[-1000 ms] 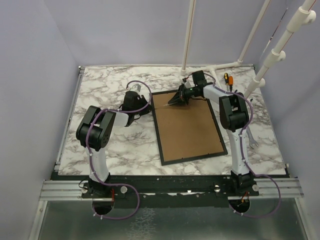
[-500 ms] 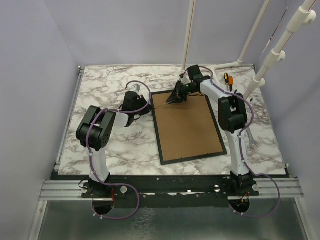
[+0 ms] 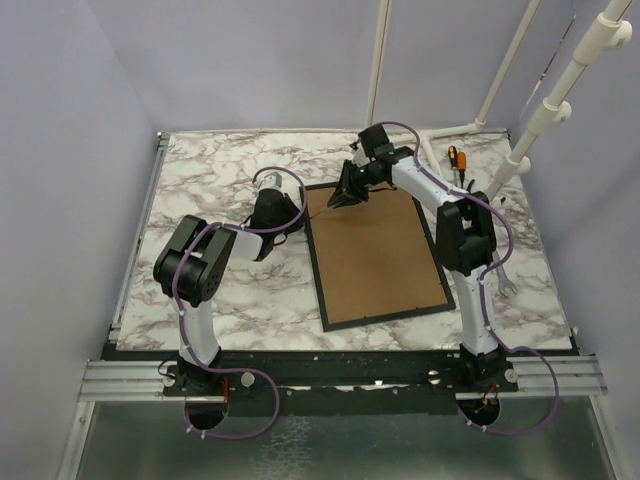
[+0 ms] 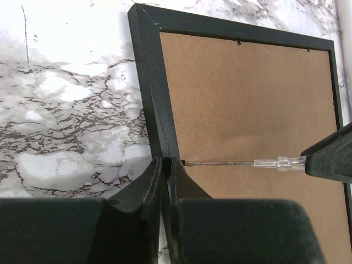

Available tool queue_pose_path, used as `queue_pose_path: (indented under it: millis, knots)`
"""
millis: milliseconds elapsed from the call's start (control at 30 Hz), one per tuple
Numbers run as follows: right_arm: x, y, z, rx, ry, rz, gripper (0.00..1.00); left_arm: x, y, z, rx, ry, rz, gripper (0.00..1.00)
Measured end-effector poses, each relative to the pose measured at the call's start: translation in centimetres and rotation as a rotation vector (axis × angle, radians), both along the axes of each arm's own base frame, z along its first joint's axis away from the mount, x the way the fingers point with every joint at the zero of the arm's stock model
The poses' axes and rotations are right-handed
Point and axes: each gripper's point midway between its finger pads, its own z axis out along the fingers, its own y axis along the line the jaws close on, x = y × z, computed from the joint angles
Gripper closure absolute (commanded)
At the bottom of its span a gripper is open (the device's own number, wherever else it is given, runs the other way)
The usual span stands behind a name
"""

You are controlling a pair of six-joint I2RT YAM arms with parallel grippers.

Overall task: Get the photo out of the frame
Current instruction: Release the photo frame item from the photo frame.

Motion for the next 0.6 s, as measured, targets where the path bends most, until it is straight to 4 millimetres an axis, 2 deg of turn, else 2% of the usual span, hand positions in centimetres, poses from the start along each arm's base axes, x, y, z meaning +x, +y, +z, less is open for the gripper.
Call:
queue_pose_path:
  millis: [600]
  knots:
    - [-2.5, 2.5, 1.3, -0.243, -0.128, -0.022, 0.99, -1.1, 0.0, -0.1, -0.041, 0.010, 0.080, 0.92]
